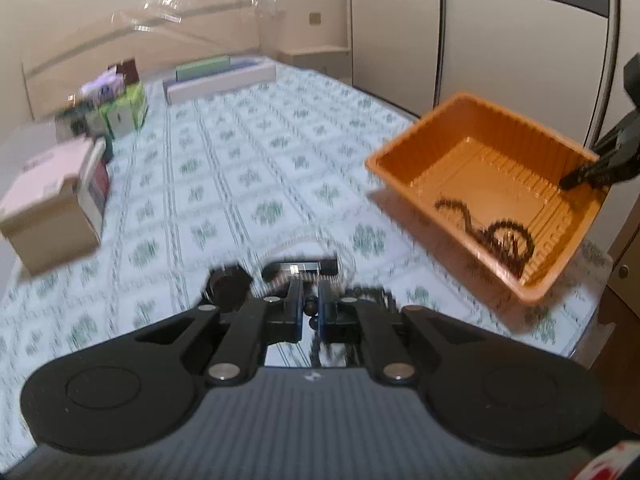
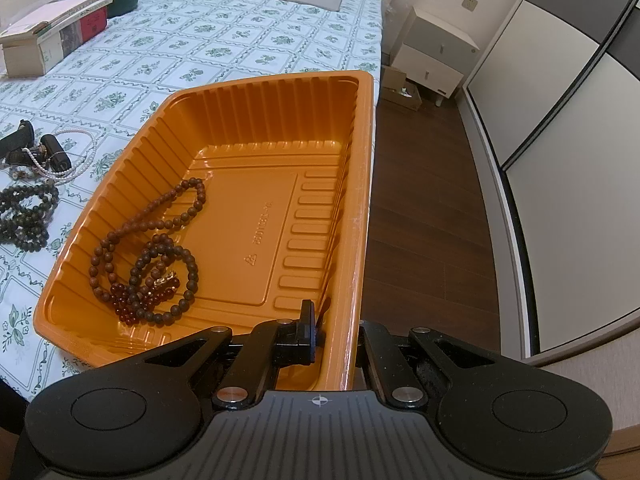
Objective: Organize jewelry
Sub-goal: 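Grasp the dark bead strand with the left gripper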
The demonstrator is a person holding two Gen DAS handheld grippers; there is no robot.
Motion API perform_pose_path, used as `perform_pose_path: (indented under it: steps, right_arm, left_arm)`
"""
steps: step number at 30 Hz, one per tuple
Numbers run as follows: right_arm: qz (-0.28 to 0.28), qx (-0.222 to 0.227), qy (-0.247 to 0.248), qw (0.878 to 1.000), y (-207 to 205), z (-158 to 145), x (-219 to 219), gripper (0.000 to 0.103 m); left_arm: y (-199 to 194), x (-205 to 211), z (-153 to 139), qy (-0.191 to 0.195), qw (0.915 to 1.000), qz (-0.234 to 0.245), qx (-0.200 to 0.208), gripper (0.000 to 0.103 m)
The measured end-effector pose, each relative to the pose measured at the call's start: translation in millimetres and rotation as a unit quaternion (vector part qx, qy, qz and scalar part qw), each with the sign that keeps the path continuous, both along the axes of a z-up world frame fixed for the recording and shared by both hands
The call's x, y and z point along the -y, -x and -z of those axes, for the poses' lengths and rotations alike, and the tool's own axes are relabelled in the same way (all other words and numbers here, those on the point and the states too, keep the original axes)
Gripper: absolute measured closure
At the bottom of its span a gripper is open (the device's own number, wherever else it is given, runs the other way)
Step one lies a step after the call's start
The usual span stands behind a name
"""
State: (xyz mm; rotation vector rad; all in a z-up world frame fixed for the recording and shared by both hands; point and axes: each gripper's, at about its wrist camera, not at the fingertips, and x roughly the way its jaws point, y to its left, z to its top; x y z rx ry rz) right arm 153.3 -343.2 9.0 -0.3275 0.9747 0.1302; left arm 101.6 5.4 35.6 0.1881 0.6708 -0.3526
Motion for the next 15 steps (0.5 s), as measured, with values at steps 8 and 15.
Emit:
perform_pose_path:
  steps: [8,15]
  right_arm:
    - [0.0,0.0,0.0,1.0,-0.2,0.5,0.5,0.1]
    - [0.0,0.001,0.0,1.0,-0.3,0.8,0.3,0.1]
  left_arm:
    - [-9.7,0.7,-54.6,0.002,0.998,0.04,0.048,0.097]
    - [-15.4,9.2,-109.1,0.001,0.9921,0.08,0.097,0.097]
